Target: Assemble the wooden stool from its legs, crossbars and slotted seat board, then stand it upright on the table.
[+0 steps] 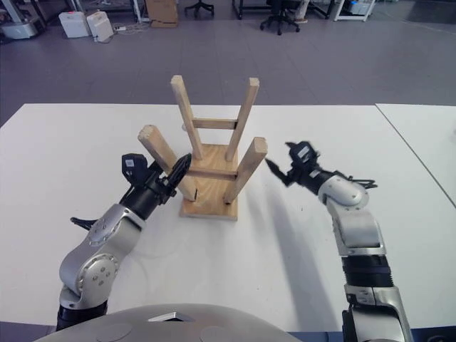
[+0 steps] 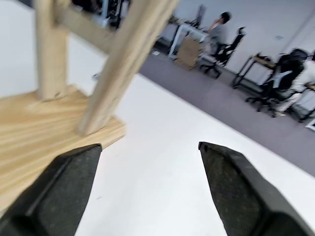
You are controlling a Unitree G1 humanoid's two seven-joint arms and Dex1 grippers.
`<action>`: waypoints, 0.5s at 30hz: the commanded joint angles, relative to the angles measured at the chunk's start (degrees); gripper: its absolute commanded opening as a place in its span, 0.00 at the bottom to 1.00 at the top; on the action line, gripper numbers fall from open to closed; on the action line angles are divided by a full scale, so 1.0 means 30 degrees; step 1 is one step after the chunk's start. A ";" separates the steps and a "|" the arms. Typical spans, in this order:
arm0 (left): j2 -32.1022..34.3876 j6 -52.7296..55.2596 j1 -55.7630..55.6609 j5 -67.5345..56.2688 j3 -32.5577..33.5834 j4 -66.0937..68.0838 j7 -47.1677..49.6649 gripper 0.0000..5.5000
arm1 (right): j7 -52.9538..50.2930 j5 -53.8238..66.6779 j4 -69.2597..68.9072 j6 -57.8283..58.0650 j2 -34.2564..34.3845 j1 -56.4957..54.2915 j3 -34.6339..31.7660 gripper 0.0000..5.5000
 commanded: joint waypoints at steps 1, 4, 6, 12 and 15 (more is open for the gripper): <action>0.1338 -0.0116 -0.1125 -0.2265 0.0919 -0.3861 -0.1680 0.56 | -0.0975 0.2388 -0.1383 0.1841 0.0170 -0.2080 -0.2161 0.67; 0.3161 0.0241 -0.4795 -0.4360 0.4213 -0.3874 -0.1795 0.56 | -0.1809 0.5767 -0.4146 0.4156 0.0851 -0.3809 -0.3201 0.67; 0.4366 0.0498 -0.8025 -0.7089 0.6373 -0.2972 -0.1310 0.56 | -0.2509 0.8633 -0.5640 0.5857 0.1030 -0.5130 -0.4101 0.67; 0.6326 0.2792 -1.2056 -1.0757 0.6684 0.0328 0.0426 0.56 | -0.3853 1.4696 -0.6938 0.9350 0.0219 -0.6375 -0.5681 0.67; 0.5652 0.2461 -0.8055 -0.8196 0.2294 0.1870 -0.1747 0.56 | -0.2109 1.2854 -0.6851 0.9794 -0.0519 -0.1532 -0.2748 0.67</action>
